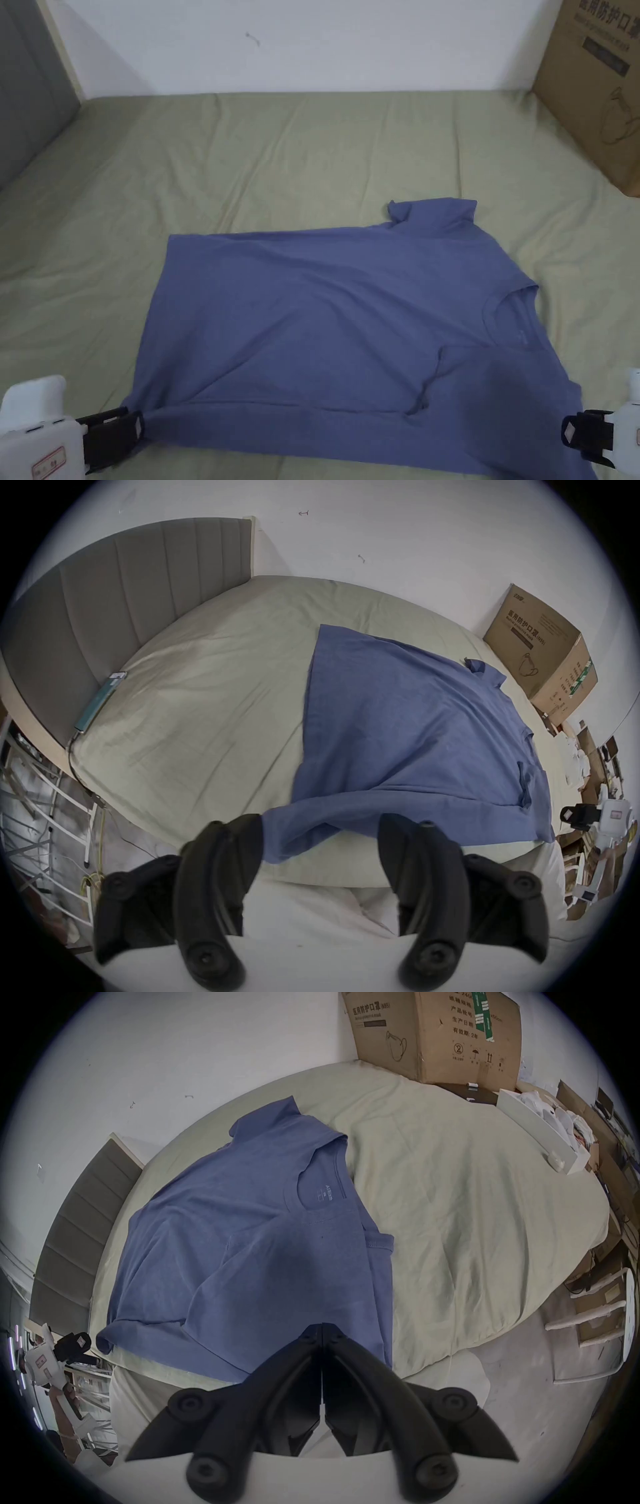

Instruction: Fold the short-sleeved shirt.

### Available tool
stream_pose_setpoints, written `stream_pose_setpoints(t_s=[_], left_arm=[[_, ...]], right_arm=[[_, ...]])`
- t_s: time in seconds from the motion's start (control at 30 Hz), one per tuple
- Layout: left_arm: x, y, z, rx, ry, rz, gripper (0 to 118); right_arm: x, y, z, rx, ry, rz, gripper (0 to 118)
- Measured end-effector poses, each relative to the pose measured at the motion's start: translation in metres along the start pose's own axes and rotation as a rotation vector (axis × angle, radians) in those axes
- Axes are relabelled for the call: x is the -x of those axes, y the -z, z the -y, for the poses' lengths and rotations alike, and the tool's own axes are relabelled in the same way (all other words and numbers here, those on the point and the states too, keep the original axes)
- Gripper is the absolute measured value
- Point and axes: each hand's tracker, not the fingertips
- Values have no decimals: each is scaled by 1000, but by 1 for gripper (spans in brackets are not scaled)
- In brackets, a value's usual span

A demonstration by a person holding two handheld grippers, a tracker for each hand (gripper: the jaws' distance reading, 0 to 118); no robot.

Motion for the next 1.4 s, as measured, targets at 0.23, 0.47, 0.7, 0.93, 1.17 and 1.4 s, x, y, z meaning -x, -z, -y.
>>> stream_pose_setpoints(t_s=[0.23, 0.47, 0.7, 0.93, 1.17, 1.4], left_arm=[[-1, 46, 8, 120, 82, -67, 19], [3, 42, 12, 118, 88, -57, 3], [4, 36, 9, 110, 70, -57, 3], [-1, 35, 9, 114, 77, -60, 3], [3, 28, 6, 110, 54, -63, 3], [-4, 14, -11, 86, 71, -65, 3]], right_arm=[[-4, 5, 3, 31, 8, -1, 0], [-12, -1, 8, 37, 3, 18, 1], [-17, 13, 5, 81, -59, 54, 89], [-16, 44, 7, 196, -123, 104, 43], [-7, 24, 1, 153, -115, 76, 5], [0, -6, -17, 112, -117, 64, 5]])
